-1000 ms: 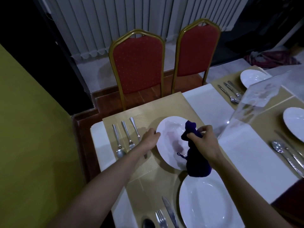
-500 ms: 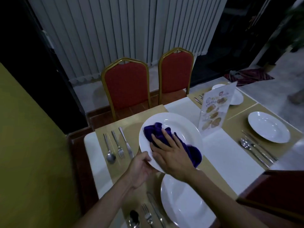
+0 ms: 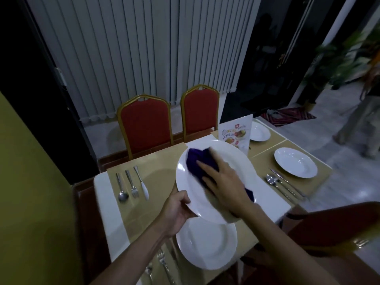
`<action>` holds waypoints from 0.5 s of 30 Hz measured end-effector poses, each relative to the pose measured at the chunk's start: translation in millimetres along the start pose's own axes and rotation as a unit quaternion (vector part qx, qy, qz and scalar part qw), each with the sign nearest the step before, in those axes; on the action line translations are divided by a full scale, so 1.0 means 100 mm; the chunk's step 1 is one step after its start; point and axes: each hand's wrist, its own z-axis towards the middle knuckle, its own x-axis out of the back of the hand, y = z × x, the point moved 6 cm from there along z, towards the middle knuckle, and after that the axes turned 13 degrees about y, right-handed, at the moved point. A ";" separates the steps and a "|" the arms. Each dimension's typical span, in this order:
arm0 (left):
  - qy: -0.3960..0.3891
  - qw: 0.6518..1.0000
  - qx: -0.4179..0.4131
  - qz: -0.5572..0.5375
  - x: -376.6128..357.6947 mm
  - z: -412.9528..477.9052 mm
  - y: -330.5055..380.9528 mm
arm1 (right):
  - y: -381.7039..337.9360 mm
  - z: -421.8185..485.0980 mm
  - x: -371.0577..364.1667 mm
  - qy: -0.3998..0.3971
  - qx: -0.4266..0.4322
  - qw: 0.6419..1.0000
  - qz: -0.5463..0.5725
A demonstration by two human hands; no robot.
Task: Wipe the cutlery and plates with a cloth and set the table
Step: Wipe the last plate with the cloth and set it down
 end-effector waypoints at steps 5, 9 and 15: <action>0.027 0.998 -0.042 -0.028 -0.05 -0.16 0.07 | 0.15 -0.26 0.40 0.112 -0.060 0.988 -0.090; -0.003 1.000 -0.010 -0.017 -0.19 -0.45 -0.16 | -0.39 -0.60 0.36 0.048 0.038 0.998 0.033; 0.004 0.999 -0.018 0.047 -0.29 -0.72 -0.24 | -0.11 -0.19 0.59 0.183 -0.092 0.979 0.011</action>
